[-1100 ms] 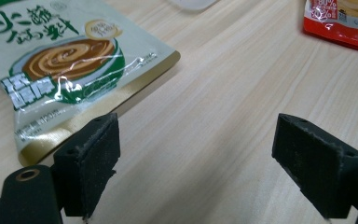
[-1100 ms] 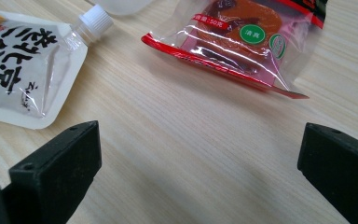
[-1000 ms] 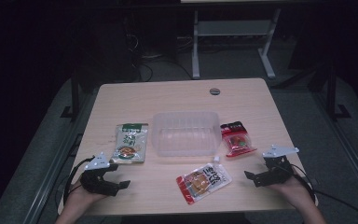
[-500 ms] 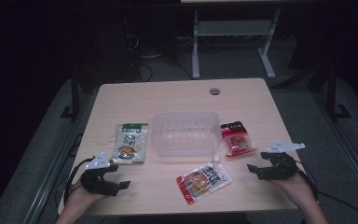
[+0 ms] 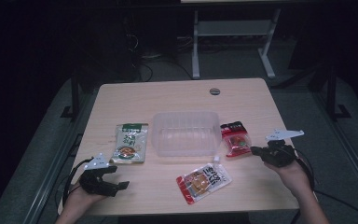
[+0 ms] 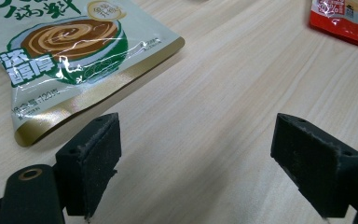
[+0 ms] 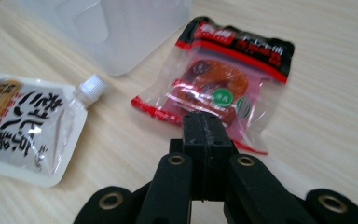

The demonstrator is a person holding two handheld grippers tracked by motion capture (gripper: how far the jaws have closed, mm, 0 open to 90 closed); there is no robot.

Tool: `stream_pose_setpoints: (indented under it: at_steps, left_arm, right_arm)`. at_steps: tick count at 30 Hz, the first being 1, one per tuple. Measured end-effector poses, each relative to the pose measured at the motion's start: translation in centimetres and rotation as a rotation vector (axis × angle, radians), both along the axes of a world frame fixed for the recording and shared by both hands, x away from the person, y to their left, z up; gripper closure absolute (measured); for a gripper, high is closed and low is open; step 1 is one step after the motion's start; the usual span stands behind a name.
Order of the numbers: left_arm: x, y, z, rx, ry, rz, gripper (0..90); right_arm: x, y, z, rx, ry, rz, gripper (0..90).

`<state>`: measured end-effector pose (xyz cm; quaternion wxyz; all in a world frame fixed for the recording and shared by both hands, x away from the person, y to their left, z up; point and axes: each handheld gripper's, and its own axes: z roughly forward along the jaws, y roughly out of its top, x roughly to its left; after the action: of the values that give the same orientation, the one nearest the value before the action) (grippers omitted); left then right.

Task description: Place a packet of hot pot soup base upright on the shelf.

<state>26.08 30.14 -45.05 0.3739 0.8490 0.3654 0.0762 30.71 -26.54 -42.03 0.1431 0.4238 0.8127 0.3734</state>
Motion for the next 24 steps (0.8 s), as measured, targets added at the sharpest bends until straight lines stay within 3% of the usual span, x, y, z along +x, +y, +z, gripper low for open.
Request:
stream_pose_setpoints:
  at_steps: [15, 24]
  left_arm:
    - [0.0, -0.1, -0.1, -0.001, 0.009, 0.0, 15.7]
    - [0.0, -0.2, -0.1, 0.001, 0.009, -0.003, 15.7]
  right_arm:
    - [4.3, 0.9, 0.5, -0.008, -0.021, -0.021, 89.7]
    - [7.1, 2.2, -0.4, -0.016, -0.009, -0.024, 89.7]
